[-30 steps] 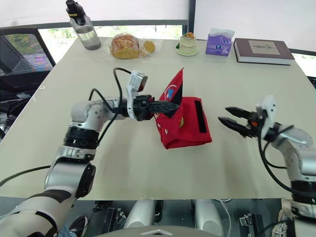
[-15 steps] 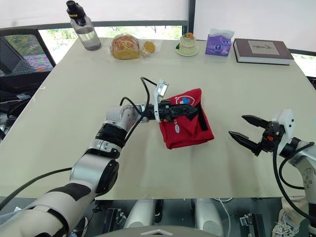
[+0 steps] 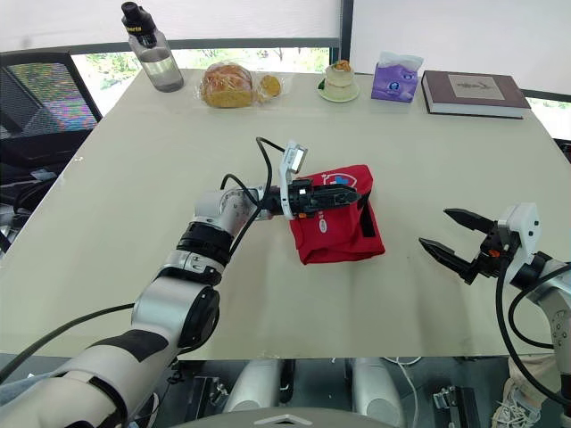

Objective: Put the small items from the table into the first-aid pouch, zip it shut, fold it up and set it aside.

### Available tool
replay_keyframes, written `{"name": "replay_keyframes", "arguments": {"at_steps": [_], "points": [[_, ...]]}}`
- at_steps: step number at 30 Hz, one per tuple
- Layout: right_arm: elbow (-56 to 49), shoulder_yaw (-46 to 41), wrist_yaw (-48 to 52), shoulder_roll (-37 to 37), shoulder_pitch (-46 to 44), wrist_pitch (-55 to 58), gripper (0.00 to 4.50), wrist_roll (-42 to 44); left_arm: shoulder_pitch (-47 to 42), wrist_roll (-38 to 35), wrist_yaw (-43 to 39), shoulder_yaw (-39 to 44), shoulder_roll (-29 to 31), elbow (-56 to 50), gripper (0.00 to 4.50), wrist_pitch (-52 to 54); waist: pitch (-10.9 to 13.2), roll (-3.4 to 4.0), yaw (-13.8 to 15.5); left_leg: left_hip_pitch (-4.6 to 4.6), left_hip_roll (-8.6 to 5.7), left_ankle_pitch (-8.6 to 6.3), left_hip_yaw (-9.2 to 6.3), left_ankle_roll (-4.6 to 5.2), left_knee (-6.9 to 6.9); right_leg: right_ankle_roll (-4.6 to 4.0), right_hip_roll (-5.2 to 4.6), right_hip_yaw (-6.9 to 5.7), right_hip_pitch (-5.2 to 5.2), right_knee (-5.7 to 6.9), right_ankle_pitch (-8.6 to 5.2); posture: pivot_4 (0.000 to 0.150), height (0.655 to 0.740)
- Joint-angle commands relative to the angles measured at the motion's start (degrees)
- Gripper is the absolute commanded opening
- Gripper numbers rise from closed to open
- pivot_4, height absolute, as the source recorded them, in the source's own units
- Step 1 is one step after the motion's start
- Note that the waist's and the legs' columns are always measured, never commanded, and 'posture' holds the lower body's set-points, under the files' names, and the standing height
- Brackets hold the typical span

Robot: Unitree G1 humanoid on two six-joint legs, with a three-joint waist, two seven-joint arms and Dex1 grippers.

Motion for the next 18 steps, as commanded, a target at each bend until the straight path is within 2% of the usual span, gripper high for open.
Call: {"name": "replay_keyframes", "arguments": {"at_steps": [1, 10, 18], "points": [[-0.22, -0.78, 0.43, -0.05, 0.00, -1.61, 4.50, 0.30, 0.39, 0.08, 0.54, 0.97, -0.97, -2.15, 4.47, -2.06, 0.00, 0.00, 0.03, 0.00, 0.00, 0.00, 0.00, 0.00, 0.00, 0.00, 0.00, 0.00, 0.00, 0.00, 0.00, 0.150, 0.7400], [-0.38, 0.13, -0.07, -0.31, -0.38, -1.99, 4.50, -0.56, 1.90, -1.33, -0.54, 1.53, -2.38, -2.39, 4.47, -0.30, 0.00, 0.00, 0.05, 0.00, 0.00, 0.00, 0.00, 0.00, 0.00, 0.00, 0.00, 0.00, 0.00, 0.00, 0.00, 0.150, 0.7400], [-1.19, 0.79, -0.63, -0.35, -0.08, -2.20, 4.50, -1.59, -3.16, -2.03, 7.87, 8.71, -5.57, 6.34, 4.47, -0.06, 0.00, 0.00, 0.18, -0.01, -0.04, 0.00, -0.12, 0.00, 0.12, 0.02, 0.00, -0.08, 0.10, 0.00, 0.00, 0.150, 0.7400]]}}
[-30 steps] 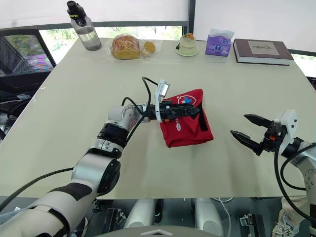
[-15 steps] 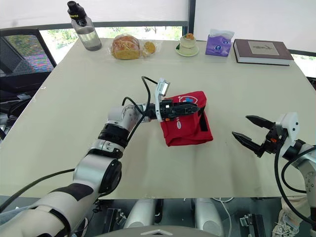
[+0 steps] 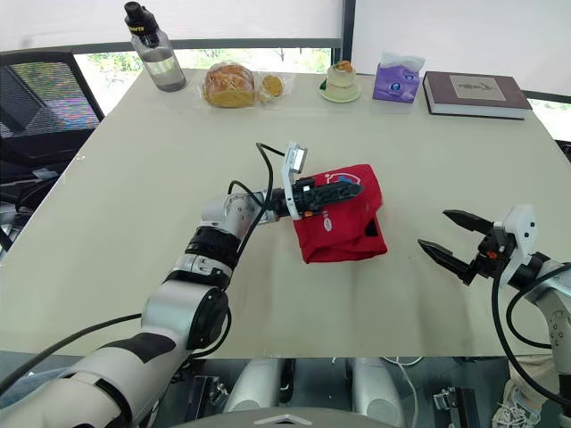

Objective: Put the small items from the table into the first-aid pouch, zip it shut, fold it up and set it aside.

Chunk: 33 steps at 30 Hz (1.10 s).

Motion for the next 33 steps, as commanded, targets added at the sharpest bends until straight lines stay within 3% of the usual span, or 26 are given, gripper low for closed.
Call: {"name": "replay_keyframes", "arguments": {"at_steps": [1, 8, 14, 16, 20, 24, 33], "points": [[-1.96, -0.44, -0.31, -0.31, -0.02, -0.93, 4.50, 0.20, -2.64, -1.66, 2.58, 3.10, -1.31, 2.06, 4.47, 1.11, 0.00, 0.00, -0.04, 0.00, 0.00, 0.00, -0.01, 0.00, 0.00, 0.00, 0.00, -0.01, 0.01, 0.00, 0.00, 0.150, 0.7400], [-2.37, -0.19, -0.46, -0.35, 0.25, -1.15, 4.50, -0.14, -3.76, 1.47, 5.16, 0.55, -2.94, 0.15, 4.47, 2.27, 0.00, 0.00, -0.02, -0.02, -0.01, 0.00, -0.04, 0.00, 0.00, 0.00, 0.00, -0.03, 0.01, -0.01, 0.00, 0.150, 0.7400], [-2.84, 0.17, -1.28, 0.05, 0.59, -1.33, 4.50, -0.48, -1.44, 8.59, 6.27, -7.11, -2.92, -4.49, 4.47, -3.79, 0.00, 0.01, 0.02, 0.00, -0.03, 0.00, -0.05, 0.00, 0.00, -0.01, 0.00, -0.03, 0.04, -0.01, 0.01, 0.150, 0.7400], [-3.13, 0.36, -1.56, 0.22, 0.78, -1.36, 4.50, -0.51, -1.02, 9.46, 6.77, -7.86, -3.04, -5.63, 3.94, -4.96, -0.01, 0.02, 0.01, 0.01, -0.03, 0.00, -0.05, 0.00, 0.00, -0.01, 0.00, -0.02, 0.05, -0.01, 0.01, 0.150, 0.7400], [-3.23, 0.33, -1.80, 0.28, 1.19, -1.60, 4.50, -0.56, 0.68, 14.30, 6.56, -12.83, -2.20, -9.46, 2.30, -10.17, -0.01, 0.02, -0.06, 0.01, -0.03, 0.00, -0.06, 0.00, 0.00, -0.01, 0.00, -0.02, 0.05, -0.01, 0.01, 0.150, 0.7400], [-3.22, 0.03, -1.62, 0.21, 1.96, -1.96, 4.50, -0.46, 1.01, 14.67, 6.70, -13.63, -2.21, -12.59, 0.18, -11.06, -0.01, 0.02, -0.01, 0.00, -0.03, 0.00, -0.06, 0.00, 0.00, -0.01, -0.01, -0.02, 0.05, -0.02, 0.01, 0.150, 0.7400], [-2.64, 0.62, -1.02, 0.39, 2.38, -2.64, 4.50, -0.35, -1.09, 20.73, 6.91, -18.21, -2.61, -9.97, 0.04, -19.34, 0.00, 0.03, -0.11, 0.00, -0.03, 0.00, -0.06, 0.00, 0.00, -0.01, 0.00, -0.02, 0.05, -0.02, 0.00, 0.150, 0.7400]]}}
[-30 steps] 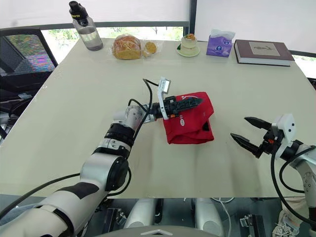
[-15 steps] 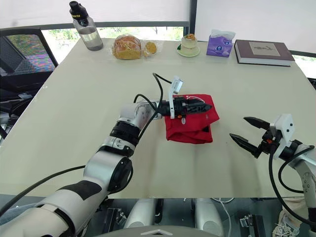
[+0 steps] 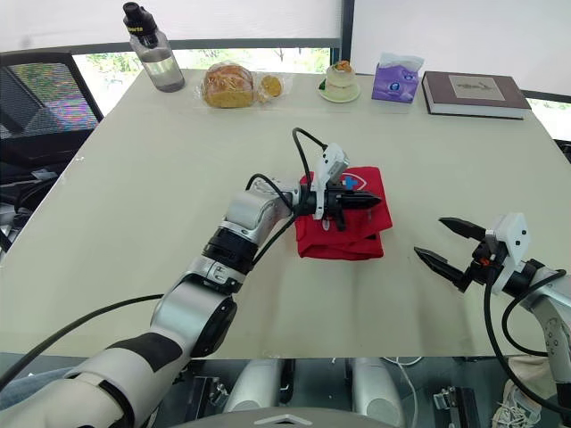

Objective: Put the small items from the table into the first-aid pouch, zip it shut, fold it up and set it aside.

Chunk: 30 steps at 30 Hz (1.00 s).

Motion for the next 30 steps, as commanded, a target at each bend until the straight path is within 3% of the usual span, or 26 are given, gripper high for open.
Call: {"name": "replay_keyframes", "arguments": {"at_steps": [1, 10, 26, 30], "points": [[-1.14, -0.55, 0.56, -0.12, 0.01, -1.40, 4.50, 0.31, -1.99, 3.76, -0.01, -3.49, -1.18, 1.94, 0.04, -5.22, 0.00, 0.00, 0.04, 0.00, 0.00, 0.00, 0.00, 0.00, 0.00, 0.00, 0.00, 0.00, 0.00, 0.00, 0.00, 0.150, 0.7400], [-1.36, -0.46, 0.64, -0.01, 0.46, -1.36, 4.50, 0.24, 0.01, 16.56, -5.18, -15.58, 0.06, 11.40, 0.04, -18.99, -0.09, 0.12, 0.11, 0.09, -0.01, 0.00, 0.00, 0.00, 0.00, -0.01, 0.00, 0.00, 0.11, -0.03, 0.00, 0.150, 0.7400], [-2.24, 0.22, 0.42, 0.77, 4.23, -3.12, 4.50, -0.09, 3.75, 22.03, -12.32, -22.03, 0.68, 8.33, 0.04, -19.92, -0.33, 0.42, -0.09, 0.20, -0.01, -0.01, -0.05, 0.02, 0.01, -0.01, 0.02, 0.00, 0.25, -0.06, -0.03, 0.150, 0.7400], [-2.55, 0.31, -0.03, 0.54, 3.62, -2.65, 4.50, 0.12, 2.97, 19.79, -14.44, -20.45, 0.71, 6.23, 0.04, -19.24, -0.33, 0.43, -0.12, 0.20, -0.01, -0.01, -0.05, 0.02, 0.00, -0.01, 0.02, 0.00, 0.25, -0.07, -0.04, 0.150, 0.7400]]}}
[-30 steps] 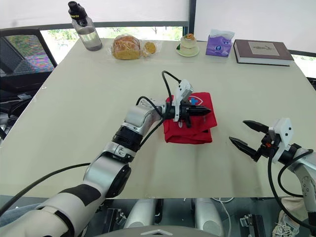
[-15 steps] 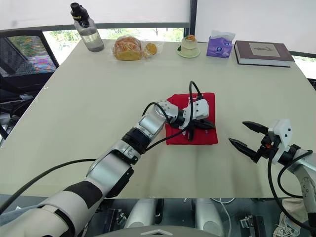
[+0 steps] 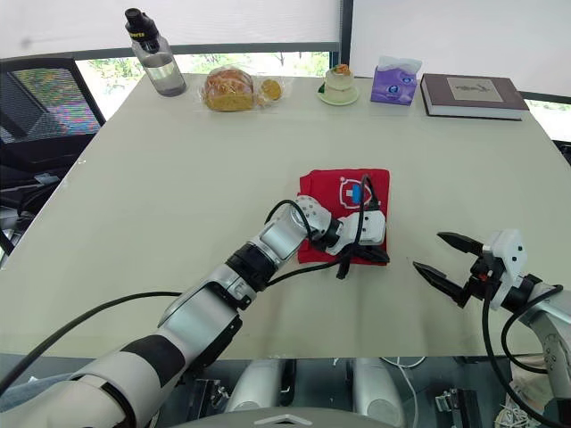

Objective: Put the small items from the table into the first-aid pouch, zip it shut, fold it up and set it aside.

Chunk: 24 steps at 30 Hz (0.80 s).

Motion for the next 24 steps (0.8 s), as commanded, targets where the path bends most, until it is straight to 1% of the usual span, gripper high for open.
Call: {"name": "replay_keyframes", "arguments": {"at_steps": [1, 5, 10, 13, 14, 17, 20, 24], "points": [[-2.55, -0.57, -0.36, -0.23, -0.68, -0.26, 4.50, 0.63, -0.24, -0.40, -1.56, 0.92, 0.75, 0.45, 0.04, 2.32, 0.00, 0.00, -0.02, 0.00, 0.00, 0.00, 0.00, 0.00, 0.00, 0.00, 0.00, 0.00, 0.00, 0.00, 0.00, 0.150, 0.7400], [-3.25, -0.62, -0.74, -0.29, -0.86, 0.29, 4.50, 0.80, -5.65, -2.85, 0.31, 5.58, 0.02, 1.21, 0.04, 2.73, 0.04, 0.01, 0.00, -0.07, 0.00, 0.00, -0.01, 0.00, 0.01, 0.09, 0.00, -0.01, -0.05, 0.01, -0.05, 0.150, 0.7400], [-3.72, -0.57, -0.95, -0.32, -1.19, 0.88, 4.50, 0.98, -12.15, -3.56, 4.74, 10.32, -1.41, 8.64, 0.04, 0.11, 0.05, 0.02, 0.09, -0.13, -0.01, 0.00, -0.04, 0.00, 0.04, 0.21, 0.00, -0.04, -0.08, -0.01, -0.12, 0.150, 0.7400], [-3.21, -0.53, -0.74, -0.49, -1.69, 0.83, 4.50, 0.90, -17.06, -3.22, 12.83, 14.17, -3.31, 19.40, 0.04, -3.27, 0.06, 0.00, 0.16, -0.15, -0.03, 0.00, -0.05, 0.01, 0.04, 0.26, 0.00, -0.05, -0.07, -0.02, -0.14, 0.150, 0.7400], [-2.93, -0.43, -0.63, -0.48, -2.00, 0.68, 4.50, 0.82, -18.95, -3.23, 16.66, 15.67, -4.16, 24.17, 0.04, -3.58, 0.07, -0.01, 0.15, -0.15, -0.04, 0.00, -0.06, 0.01, 0.05, 0.27, 0.00, -0.04, -0.07, -0.01, -0.14, 0.150, 0.7400], [-2.55, -0.16, -0.42, -0.40, -2.42, 0.36, 4.50, 0.58, -21.09, 1.20, 23.50, 14.26, -4.76, 33.18, 0.04, -6.44, 0.08, -0.03, 0.15, -0.19, -0.08, 0.00, -0.12, 0.01, 0.08, 0.31, 0.02, -0.04, -0.07, -0.01, -0.16, 0.150, 0.7400], [-2.88, -0.56, -0.35, -0.46, -1.91, 0.24, 4.50, 0.71, -21.55, 1.19, 30.92, 16.92, -5.60, 37.79, 0.04, -4.72, 0.07, -0.02, 0.11, -0.19, -0.09, 0.00, -0.13, 0.01, 0.08, 0.34, 0.02, -0.04, -0.07, 0.00, -0.17, 0.150, 0.7400], [-3.80, -1.31, -0.64, -0.62, -0.90, 0.39, 4.50, 0.91, -21.67, -1.62, 36.89, 22.71, -6.21, 39.85, 0.04, -0.62, 0.06, 0.00, -0.01, -0.13, -0.08, 0.00, -0.14, 0.00, 0.08, 0.34, 0.02, -0.03, -0.04, 0.04, -0.18, 0.150, 0.7400]]}}
